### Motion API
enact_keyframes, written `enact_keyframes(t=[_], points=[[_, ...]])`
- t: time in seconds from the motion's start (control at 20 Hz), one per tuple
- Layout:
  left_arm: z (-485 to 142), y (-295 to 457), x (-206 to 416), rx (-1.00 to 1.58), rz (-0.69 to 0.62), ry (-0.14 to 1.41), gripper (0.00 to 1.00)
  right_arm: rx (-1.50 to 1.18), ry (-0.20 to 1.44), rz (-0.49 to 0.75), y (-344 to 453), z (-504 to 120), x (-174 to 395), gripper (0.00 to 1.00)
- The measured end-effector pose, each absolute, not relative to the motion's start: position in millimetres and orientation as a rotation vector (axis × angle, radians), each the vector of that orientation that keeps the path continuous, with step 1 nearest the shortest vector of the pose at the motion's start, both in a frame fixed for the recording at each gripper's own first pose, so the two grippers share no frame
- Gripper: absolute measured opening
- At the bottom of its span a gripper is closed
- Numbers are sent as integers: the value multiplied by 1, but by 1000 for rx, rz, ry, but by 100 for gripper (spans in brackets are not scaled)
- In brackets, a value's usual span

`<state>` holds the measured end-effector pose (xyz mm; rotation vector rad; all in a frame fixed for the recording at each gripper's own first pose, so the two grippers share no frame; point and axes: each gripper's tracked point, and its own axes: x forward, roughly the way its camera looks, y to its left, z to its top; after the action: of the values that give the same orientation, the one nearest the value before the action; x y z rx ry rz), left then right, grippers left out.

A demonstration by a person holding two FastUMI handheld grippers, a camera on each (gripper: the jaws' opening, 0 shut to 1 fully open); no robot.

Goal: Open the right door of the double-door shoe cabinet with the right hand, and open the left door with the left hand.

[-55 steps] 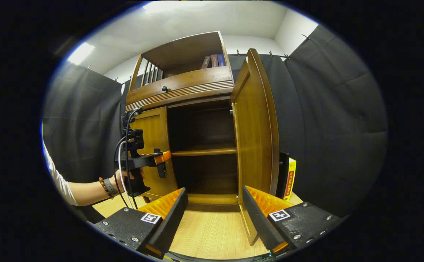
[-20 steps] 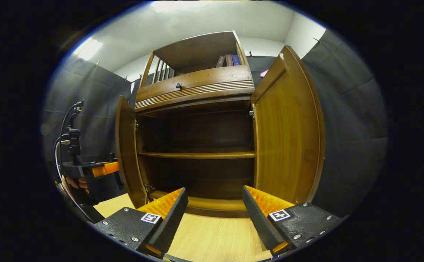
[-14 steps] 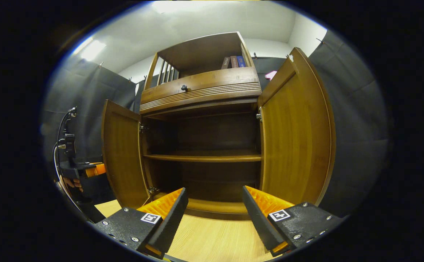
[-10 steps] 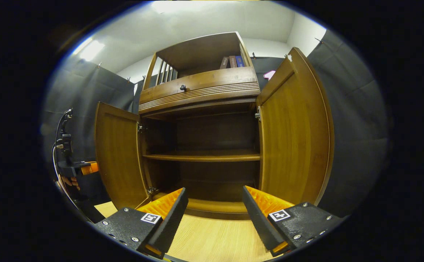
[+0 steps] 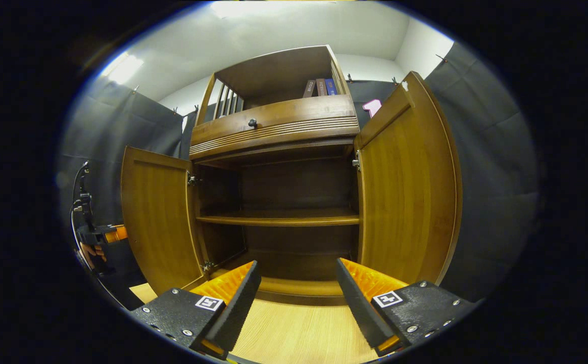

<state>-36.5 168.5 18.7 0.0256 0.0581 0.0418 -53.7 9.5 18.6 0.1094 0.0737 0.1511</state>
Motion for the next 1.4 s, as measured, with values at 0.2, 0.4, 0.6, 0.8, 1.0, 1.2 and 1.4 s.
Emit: enact_keyframes(t=[0.2, 0.4, 0.6, 0.8, 1.0, 1.2, 1.4], points=[[19, 191, -32, 20, -42, 59, 14, 108, 69, 163, 18, 22, -52, 92], [19, 208, -31, -58, -127, 85, 14, 88, 67, 173, 24, 25, -51, 92], [16, 220, -40, -49, -148, 107, 22, 82, 54, 169, 26, 32, -51, 92], [14, 231, -72, -73, -50, 112, 21, 85, 67, 165, 27, 27, -48, 92], [46, 213, -106, -49, 41, 54, 22, 88, 92, 176, 29, 15, -43, 92], [57, 175, -101, -75, 144, 22, 14, 89, 100, 194, 31, 8, -36, 92], [43, 106, -69, -41, 129, 12, 19, 27, 78, 168, 20, 6, -34, 92]])
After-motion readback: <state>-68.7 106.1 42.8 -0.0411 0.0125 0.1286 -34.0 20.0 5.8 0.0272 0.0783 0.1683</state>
